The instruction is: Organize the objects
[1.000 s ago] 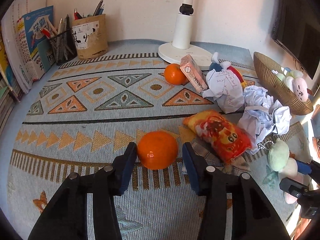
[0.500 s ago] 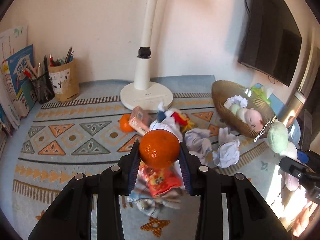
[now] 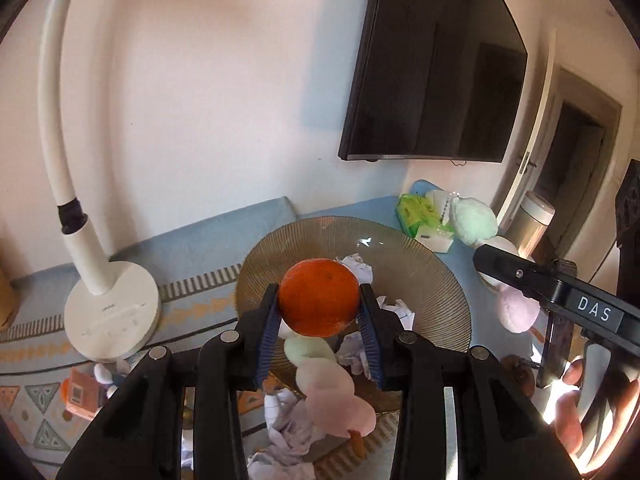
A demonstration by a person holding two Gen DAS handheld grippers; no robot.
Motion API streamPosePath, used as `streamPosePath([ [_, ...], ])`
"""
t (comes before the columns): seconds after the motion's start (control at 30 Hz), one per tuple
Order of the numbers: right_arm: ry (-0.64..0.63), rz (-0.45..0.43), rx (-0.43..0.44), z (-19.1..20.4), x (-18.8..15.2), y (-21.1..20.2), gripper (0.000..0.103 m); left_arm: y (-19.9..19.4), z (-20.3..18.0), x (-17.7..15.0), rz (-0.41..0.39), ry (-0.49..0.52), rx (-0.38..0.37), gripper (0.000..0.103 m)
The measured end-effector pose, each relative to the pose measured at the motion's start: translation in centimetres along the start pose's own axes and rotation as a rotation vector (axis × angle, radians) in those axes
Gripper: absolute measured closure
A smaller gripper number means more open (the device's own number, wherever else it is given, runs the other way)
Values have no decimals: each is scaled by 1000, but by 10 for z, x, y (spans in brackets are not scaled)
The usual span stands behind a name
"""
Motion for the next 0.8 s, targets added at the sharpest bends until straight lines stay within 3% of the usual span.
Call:
streamPosePath([
  [0.03,-4,36,-17,-5,-4,10,38,10,-5,-3,21,7,-20,62],
  [0.1,12,78,4,-8,-15,19,37,23,-4,-9,58,4,-6,34],
  [0.3,-49,140,338,59,-54,-5,37,-9,38,-22,19,-92,9,34],
  [0.4,-81,211,472,97,-76,-5,37,-35,66,-23,-12,-138,43,34],
  [0.57,21,331,555,110,-100,27,37,-74,105,-40,-36,-180,109,34],
  [0.63,51,350,541,107,-108,32,37,-90,120,-57,-30,-206,125,32],
  [0.7,9,336,521,110,-112,27,37,-106,139,-78,-22,-236,155,12],
  [0.8,-84,311,503,124,-130,13,31,-129,171,-112,-42,-288,244,4],
])
Point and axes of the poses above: each gripper's, at about its wrist camera, not at the fingertips, and y roughly the way its jaws point, z to its left, x to its top, the point moved 10 cm from there along y, roughly the way its jaws point, and after that the axes turned 12 degrees about x, right-handed, at the moved point
